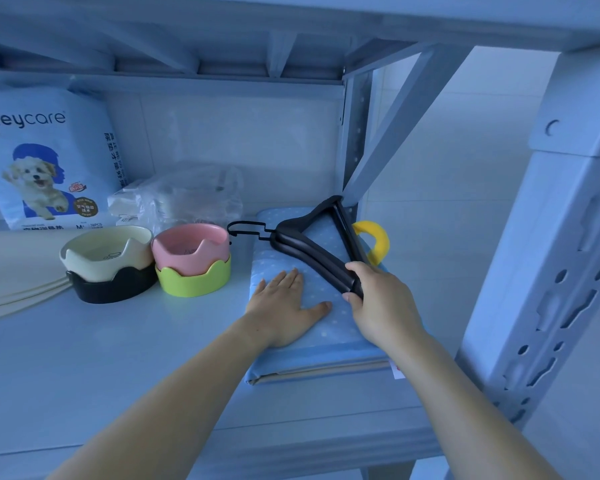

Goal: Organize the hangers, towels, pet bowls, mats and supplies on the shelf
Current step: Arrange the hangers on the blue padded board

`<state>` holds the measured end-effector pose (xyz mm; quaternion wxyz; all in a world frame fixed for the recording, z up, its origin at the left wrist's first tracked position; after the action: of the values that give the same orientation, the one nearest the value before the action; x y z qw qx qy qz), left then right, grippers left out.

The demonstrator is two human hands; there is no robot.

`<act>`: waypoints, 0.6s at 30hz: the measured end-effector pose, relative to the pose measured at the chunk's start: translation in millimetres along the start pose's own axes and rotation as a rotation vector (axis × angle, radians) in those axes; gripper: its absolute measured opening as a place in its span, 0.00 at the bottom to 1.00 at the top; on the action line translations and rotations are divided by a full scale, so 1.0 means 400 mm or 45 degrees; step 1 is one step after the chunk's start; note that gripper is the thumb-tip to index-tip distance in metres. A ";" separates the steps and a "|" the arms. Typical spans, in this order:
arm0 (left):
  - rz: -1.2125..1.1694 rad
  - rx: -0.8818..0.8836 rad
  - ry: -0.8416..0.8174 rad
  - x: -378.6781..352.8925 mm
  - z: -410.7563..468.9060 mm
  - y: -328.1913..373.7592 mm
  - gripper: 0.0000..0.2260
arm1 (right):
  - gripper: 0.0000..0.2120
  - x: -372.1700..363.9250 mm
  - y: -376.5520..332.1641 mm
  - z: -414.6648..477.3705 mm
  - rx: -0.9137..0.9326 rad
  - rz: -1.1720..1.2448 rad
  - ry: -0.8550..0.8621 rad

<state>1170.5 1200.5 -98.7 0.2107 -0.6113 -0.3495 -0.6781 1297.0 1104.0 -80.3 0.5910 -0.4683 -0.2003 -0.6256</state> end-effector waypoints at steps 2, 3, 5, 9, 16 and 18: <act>0.005 -0.001 -0.004 -0.001 0.002 -0.001 0.37 | 0.20 -0.002 0.004 0.008 -0.007 0.011 -0.005; 0.006 -0.002 -0.008 -0.002 0.003 -0.003 0.37 | 0.20 -0.003 0.007 0.012 -0.011 0.009 -0.010; 0.010 -0.003 -0.014 -0.002 0.007 -0.005 0.37 | 0.21 -0.004 0.012 0.018 -0.019 0.015 -0.020; 0.022 -0.010 -0.014 0.000 0.013 -0.007 0.37 | 0.20 -0.005 0.019 0.021 -0.034 0.050 -0.020; 0.007 -0.006 0.004 -0.002 0.007 -0.006 0.37 | 0.17 -0.005 0.019 0.015 -0.030 0.107 0.010; 0.006 -0.007 0.003 0.000 0.007 -0.006 0.37 | 0.17 -0.007 0.021 0.013 -0.029 0.107 0.016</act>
<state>1170.6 1204.1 -99.4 0.2111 -0.6118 -0.3461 -0.6792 1306.1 1107.9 -82.4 0.6126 -0.4791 -0.1697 -0.6053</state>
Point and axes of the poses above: each hand's wrist, its own z-axis towards the middle knuckle, its own x-axis out of the back of the hand, y = z × x, the point moved 1 cm from there along z, towards the middle knuckle
